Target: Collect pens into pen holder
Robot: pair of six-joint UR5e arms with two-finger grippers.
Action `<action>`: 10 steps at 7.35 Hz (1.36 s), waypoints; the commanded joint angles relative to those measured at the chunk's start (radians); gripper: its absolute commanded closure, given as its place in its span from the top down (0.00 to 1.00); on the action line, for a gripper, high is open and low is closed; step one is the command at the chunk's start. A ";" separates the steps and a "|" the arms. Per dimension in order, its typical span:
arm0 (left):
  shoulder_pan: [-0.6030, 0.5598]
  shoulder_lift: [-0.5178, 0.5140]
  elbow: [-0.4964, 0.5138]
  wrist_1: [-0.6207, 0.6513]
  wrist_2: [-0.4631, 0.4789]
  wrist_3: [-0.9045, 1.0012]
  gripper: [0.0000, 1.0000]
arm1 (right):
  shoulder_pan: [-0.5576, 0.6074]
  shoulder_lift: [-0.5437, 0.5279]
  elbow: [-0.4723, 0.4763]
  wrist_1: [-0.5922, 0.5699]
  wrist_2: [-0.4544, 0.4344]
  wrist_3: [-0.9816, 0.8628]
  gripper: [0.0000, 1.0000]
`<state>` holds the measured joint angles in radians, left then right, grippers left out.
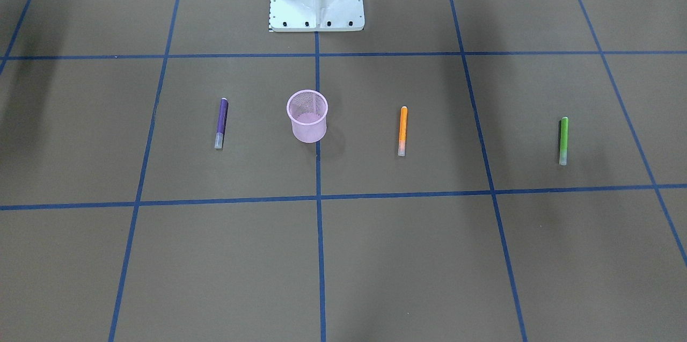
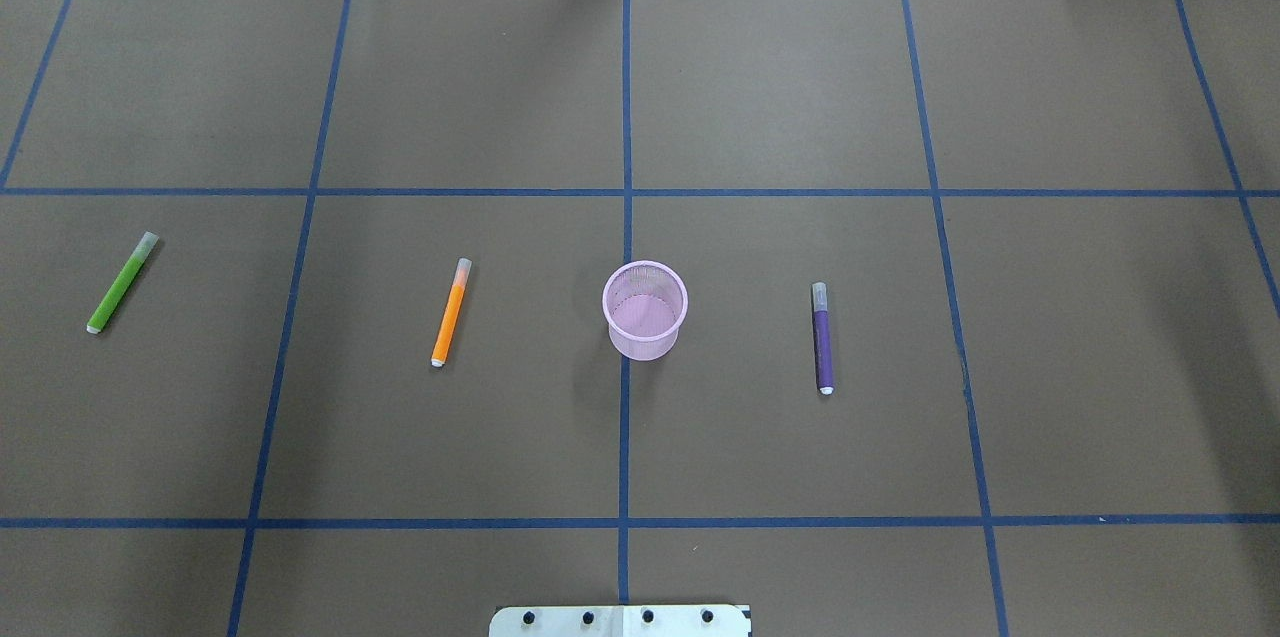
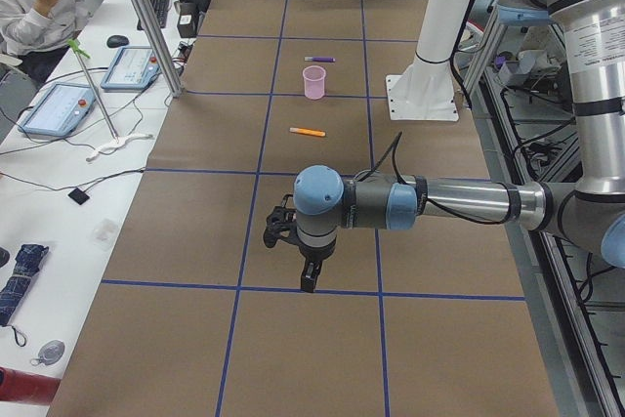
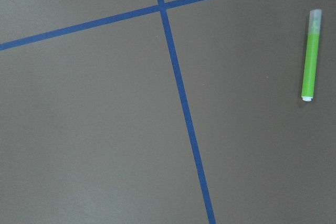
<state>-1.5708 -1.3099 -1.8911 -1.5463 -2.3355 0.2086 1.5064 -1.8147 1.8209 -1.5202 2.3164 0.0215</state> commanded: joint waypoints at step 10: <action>0.000 -0.209 0.044 -0.135 0.007 -0.009 1.00 | 0.017 0.057 -0.029 0.165 -0.002 -0.004 1.00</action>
<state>-1.5708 -1.5080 -1.8646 -1.6398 -2.3266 0.1991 1.5178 -1.7280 1.8293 -1.4597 2.3131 0.0249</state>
